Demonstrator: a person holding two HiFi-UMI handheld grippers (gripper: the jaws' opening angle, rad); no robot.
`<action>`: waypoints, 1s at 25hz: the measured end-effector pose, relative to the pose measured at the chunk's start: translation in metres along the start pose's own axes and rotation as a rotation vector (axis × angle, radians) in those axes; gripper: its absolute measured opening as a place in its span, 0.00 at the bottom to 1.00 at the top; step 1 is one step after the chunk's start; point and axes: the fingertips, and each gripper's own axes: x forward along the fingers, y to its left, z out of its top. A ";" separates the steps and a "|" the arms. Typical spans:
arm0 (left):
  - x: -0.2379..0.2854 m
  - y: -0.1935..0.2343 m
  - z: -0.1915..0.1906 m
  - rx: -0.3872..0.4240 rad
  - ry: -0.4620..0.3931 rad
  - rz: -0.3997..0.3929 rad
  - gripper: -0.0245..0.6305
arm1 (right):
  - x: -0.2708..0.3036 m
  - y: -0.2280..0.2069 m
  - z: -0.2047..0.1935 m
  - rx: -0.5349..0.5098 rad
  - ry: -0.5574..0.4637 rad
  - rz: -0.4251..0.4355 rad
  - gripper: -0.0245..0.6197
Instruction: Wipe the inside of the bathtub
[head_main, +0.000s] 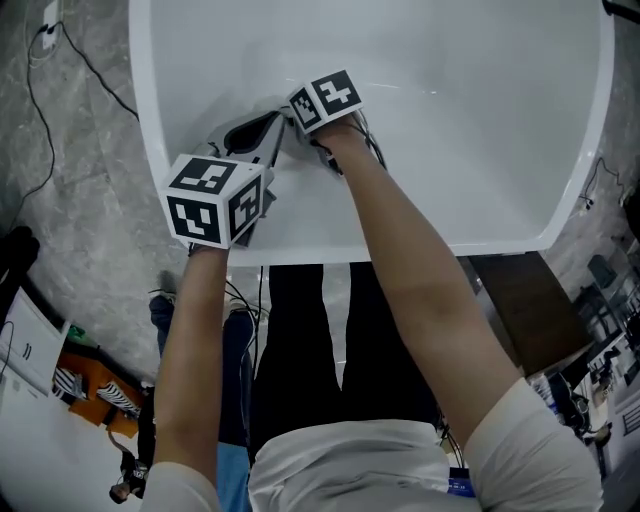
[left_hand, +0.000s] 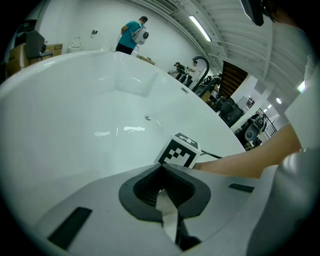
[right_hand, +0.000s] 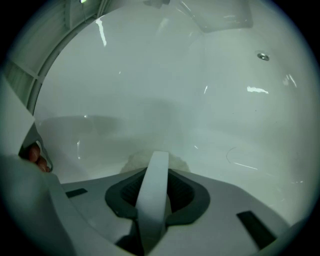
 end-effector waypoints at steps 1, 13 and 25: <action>0.002 0.000 -0.001 0.003 0.004 0.000 0.05 | -0.002 -0.003 -0.001 0.003 -0.003 -0.005 0.18; 0.027 -0.019 -0.009 0.023 0.049 -0.030 0.05 | -0.038 -0.049 -0.023 0.054 -0.015 -0.059 0.18; 0.057 -0.042 -0.005 0.057 0.084 -0.067 0.05 | -0.077 -0.094 -0.043 0.093 -0.023 -0.103 0.18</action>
